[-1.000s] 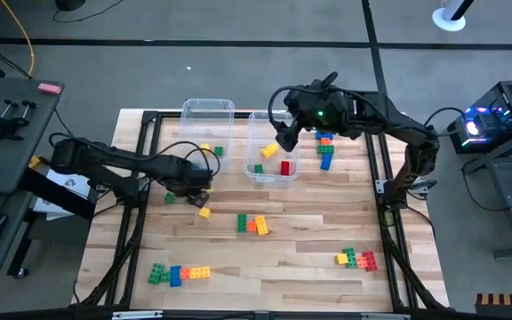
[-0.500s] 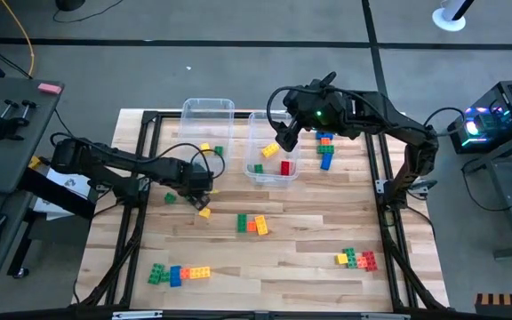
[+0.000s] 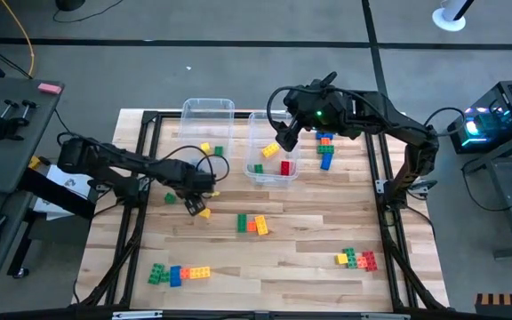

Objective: Sort blocks by size
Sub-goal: Put the green small game piece into the left transparent bin, then put the yellow big game piece into the right transparent bin

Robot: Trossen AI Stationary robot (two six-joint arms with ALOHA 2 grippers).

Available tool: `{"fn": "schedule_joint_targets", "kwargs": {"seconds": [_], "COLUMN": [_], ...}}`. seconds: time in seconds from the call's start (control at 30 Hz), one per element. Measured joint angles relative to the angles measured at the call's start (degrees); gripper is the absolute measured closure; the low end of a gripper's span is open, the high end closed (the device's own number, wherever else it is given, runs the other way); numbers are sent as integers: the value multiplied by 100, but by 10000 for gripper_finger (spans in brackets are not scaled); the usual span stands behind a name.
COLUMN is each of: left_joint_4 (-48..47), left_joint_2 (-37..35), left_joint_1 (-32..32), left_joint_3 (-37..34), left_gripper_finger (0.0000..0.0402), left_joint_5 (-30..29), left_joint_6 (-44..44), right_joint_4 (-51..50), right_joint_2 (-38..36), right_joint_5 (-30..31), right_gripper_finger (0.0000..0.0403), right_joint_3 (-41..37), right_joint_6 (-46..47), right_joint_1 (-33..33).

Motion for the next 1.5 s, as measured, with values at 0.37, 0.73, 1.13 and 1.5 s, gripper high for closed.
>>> {"fn": "schedule_joint_targets", "kwargs": {"seconds": [0.37, 0.73, 1.13, 1.5], "left_joint_4": [82, -746, 513, -191], "left_joint_2": [446, -797, -1899, -1268], "left_joint_1": [-7, -9, 468, 1805], "left_joint_3": [26, 761, 2278, 2280], "left_gripper_finger": [231, 301, 301, 199], "left_joint_5": [129, 800, -1789, -924], "left_joint_6": [101, 80, 1249, 1456], "right_joint_4": [-4, -84, -123, -211], "right_joint_2": [-2, -2, -2, -6], "right_joint_5": [0, 3, 5, 3], "right_gripper_finger": [57, 57, 57, 57], "right_joint_3": [0, 0, 0, 0], "right_joint_6": [0, 0, 48, 226], "right_joint_1": [0, 0, 0, 7]}}
